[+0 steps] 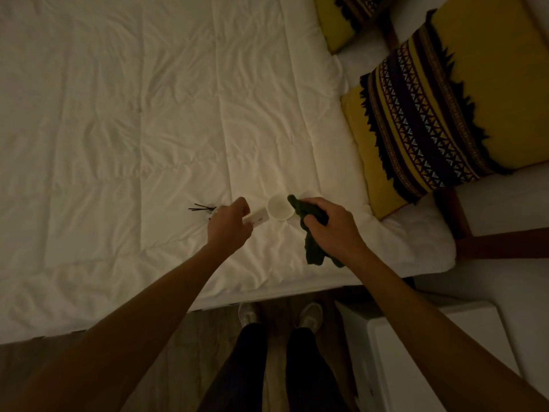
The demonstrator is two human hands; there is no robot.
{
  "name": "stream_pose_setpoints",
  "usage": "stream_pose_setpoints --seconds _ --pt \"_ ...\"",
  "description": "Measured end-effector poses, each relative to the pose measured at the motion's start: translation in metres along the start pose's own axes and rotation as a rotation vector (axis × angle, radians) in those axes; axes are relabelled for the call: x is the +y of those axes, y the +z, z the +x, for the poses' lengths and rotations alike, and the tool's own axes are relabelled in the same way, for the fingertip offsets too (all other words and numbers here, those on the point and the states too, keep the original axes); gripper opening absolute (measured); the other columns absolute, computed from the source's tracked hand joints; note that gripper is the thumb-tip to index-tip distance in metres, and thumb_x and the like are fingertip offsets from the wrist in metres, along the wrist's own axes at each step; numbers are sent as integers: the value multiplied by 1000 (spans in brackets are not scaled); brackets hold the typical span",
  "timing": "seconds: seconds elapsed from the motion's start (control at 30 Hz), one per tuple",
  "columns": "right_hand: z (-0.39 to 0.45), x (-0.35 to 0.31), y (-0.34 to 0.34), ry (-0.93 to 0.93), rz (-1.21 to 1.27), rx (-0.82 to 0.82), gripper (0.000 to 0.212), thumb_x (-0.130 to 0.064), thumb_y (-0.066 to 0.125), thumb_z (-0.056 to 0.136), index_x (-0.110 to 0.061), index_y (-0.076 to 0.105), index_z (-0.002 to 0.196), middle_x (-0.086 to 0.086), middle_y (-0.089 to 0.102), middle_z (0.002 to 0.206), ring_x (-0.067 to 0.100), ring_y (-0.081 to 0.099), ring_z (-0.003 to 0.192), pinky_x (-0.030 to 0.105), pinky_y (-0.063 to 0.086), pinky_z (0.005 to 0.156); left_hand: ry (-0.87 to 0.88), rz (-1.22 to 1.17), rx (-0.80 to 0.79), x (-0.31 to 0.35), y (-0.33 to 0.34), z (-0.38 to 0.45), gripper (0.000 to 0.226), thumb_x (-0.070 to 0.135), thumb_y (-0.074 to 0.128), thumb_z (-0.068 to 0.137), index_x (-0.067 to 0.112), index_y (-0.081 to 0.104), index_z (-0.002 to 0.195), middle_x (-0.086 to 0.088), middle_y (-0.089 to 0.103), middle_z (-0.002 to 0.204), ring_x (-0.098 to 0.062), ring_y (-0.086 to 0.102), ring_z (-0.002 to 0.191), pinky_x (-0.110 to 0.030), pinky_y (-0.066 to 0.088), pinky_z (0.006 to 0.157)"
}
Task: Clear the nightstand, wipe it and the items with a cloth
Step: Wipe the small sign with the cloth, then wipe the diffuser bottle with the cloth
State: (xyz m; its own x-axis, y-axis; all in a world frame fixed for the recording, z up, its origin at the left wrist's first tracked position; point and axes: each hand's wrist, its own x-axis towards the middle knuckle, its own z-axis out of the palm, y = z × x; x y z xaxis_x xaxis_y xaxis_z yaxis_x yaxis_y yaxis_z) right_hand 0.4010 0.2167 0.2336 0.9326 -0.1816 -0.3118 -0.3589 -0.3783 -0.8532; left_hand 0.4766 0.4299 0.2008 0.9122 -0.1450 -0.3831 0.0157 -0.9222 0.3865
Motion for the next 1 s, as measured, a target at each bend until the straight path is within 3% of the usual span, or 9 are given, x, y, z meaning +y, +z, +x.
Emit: stream_pose_setpoints --seconds 0.07,0.13,0.3,0.5,0.83,1.0 --pt "5 8 5 3 22 -2 32 -13 61 92 -30 68 119 -26 65 94 -18 60 86 -2 42 71 68 85 -4 -6 12 21 36 15 63 88 20 62 124 -10 73 108 -32 68 96 -45 57 80" --pt "9 19 10 9 41 7 33 -13 61 93 -32 67 119 -24 66 95 -17 61 87 -1 44 72 79 158 -7 -12 28 42 40 15 62 90 24 65 129 -9 73 109 -30 68 97 -40 56 79" --pt "24 48 21 19 30 1 33 -15 61 93 -37 65 116 -20 68 97 -6 65 90 5 49 74 110 320 -88 -25 70 78 33 8 61 89 24 69 117 -8 68 101 -31 68 92 -35 41 64" --pt "51 65 33 56 44 -31 32 -15 60 93 -30 69 120 -9 72 99 4 67 88 14 53 77 147 452 -87 -47 108 103 30 -2 52 88 15 63 110 -12 66 97 -35 67 89 -35 40 62" --pt "80 59 55 24 50 -103 34 -13 59 93 -27 69 121 -15 70 100 -3 65 87 4 49 72 225 413 -90 -61 125 121 24 -1 56 89 11 56 109 -11 65 96 -30 61 89 -37 45 61" --pt "89 51 62 17 32 -120 33 -13 59 93 -26 69 121 -17 69 97 -7 63 89 1 45 70 215 409 -104 -66 120 116 39 6 62 89 13 52 126 -9 65 110 -27 60 101 -39 54 67"
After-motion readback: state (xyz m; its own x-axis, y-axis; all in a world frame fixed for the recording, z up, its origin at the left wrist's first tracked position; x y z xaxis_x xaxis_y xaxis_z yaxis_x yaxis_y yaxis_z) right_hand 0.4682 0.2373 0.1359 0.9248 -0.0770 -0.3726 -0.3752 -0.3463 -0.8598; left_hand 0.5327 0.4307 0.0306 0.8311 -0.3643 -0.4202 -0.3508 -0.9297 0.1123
